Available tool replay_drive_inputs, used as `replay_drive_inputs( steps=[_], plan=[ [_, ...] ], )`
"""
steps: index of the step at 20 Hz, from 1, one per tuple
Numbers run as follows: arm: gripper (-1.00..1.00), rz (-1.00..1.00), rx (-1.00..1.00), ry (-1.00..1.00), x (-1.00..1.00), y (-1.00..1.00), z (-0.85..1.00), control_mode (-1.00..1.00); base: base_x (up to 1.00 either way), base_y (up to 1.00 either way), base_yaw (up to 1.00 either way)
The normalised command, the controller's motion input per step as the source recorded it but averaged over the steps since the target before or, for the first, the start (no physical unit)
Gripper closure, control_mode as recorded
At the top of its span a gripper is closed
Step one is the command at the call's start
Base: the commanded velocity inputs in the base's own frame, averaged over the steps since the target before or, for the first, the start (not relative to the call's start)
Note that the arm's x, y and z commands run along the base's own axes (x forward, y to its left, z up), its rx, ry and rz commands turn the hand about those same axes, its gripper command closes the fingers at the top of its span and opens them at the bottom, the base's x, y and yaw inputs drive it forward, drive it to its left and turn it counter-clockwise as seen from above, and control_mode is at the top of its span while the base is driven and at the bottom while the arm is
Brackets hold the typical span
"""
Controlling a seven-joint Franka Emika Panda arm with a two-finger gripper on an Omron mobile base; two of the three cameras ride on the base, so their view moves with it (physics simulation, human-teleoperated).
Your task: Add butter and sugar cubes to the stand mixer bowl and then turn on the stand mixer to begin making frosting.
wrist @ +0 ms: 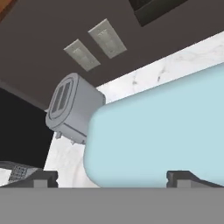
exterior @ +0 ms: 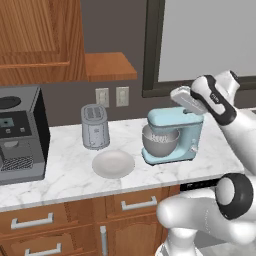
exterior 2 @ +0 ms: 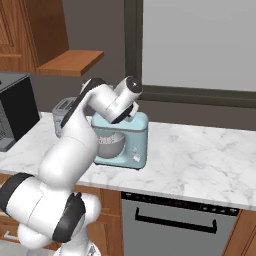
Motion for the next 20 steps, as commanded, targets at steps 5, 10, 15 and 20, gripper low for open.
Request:
replay_drive_inputs(
  steps=[5, 10, 15, 20],
  plan=[
    [-1.00, 0.00, -0.11, 0.06, 0.01, 0.43, -0.48, -1.00, 0.00, 0.00, 0.00],
    [-1.00, 0.00, -0.01, -0.03, -0.60, -0.05, 0.12, -1.00, 0.00, 0.00, 0.00],
    [-1.00, 0.00, 0.00, -0.06, -0.74, -0.30, 0.58, -1.00, 0.00, 0.00, 0.00],
    [-1.00, -0.02, 0.00, 0.01, -0.37, -0.41, 0.17, -1.00, 0.00, 0.00, 0.00]
  ],
)
